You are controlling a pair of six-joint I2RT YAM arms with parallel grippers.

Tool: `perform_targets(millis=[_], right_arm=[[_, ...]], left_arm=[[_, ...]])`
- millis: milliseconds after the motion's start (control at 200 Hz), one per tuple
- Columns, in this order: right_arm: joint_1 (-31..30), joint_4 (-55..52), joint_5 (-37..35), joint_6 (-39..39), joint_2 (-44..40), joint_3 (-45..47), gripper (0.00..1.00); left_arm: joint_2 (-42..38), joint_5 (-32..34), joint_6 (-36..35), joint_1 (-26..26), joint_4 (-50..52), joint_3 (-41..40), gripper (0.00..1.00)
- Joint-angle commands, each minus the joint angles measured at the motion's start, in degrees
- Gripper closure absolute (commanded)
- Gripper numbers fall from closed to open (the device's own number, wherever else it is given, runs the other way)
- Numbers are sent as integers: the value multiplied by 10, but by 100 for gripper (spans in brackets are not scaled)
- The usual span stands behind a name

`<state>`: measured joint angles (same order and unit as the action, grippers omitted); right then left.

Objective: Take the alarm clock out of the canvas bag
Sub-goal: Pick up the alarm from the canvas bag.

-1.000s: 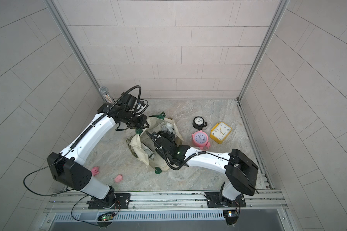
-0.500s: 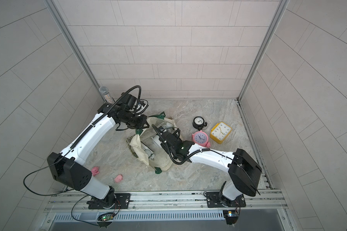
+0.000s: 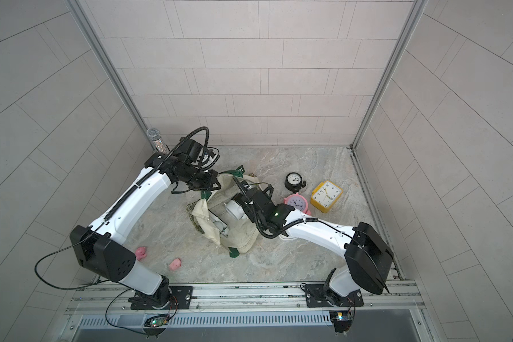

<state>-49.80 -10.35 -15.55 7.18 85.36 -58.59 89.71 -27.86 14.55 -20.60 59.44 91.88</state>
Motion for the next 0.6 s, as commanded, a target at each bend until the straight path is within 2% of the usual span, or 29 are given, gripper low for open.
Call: perform_targets(millis=[0,365,596], right_arm=[[3,-4,6,-12,16,-9,42],[19,1,60,-5,52,-14,43],[19,8,131,-11,58,-19,53]], left_arm=[[4,-9,-6,2,-7,0,100],[9,-15,-8,2,-8,1,100],[12,-15,-8,2,-8,1,100]])
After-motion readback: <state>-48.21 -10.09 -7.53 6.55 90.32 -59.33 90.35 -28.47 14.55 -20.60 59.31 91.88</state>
